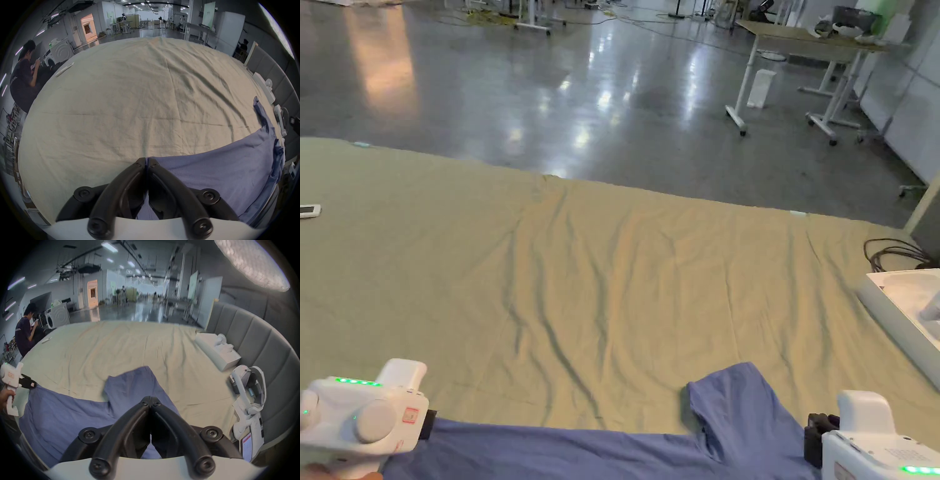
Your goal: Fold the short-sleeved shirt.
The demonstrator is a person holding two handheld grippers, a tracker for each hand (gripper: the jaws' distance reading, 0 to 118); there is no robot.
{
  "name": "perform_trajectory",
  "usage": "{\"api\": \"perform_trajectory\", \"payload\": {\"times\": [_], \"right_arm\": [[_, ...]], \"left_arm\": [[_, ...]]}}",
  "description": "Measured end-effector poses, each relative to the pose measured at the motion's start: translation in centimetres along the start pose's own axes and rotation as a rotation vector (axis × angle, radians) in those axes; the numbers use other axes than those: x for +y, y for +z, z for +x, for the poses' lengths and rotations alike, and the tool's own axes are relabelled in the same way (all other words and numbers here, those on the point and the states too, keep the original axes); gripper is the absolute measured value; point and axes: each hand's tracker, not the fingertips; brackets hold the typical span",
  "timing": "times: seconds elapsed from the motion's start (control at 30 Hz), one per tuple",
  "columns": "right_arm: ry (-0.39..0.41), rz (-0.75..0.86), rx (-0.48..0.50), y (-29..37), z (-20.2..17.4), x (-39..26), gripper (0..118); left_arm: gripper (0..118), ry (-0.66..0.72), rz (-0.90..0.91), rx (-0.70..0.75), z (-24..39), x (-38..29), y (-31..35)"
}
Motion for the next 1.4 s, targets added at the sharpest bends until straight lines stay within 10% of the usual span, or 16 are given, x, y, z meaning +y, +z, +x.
{"api": "perform_trajectory", "payload": {"times": [0.2, 0.37, 0.5, 0.8, 1.4], "right_arm": [[0.045, -0.285, 0.021, -8.8, 2.8, 2.5, 65], [0.078, -0.413, 0.024, -13.6, 3.0, 2.6, 66], [0.087, -0.509, 0.019, -15.7, 2.6, 1.8, 62], [0.079, -0.468, 0.085, -15.4, 1.6, 1.5, 2], [-0.006, -0.14, 0.191, 2.3, 4.4, 2.5, 1]], "left_arm": [[4, 0.034, 0.058, -0.023, -0.1, -0.4, 1.9], [4, 0.04, 0.064, -0.018, 0.3, -0.7, 2.1], [4, 0.044, 0.056, -0.014, 0.4, -1.0, 2.2], [4, 0.049, 0.045, -0.006, 0.7, -1.6, 1.9], [4, 0.088, 0.184, -0.084, -1.1, -3.6, 9.8]]}}
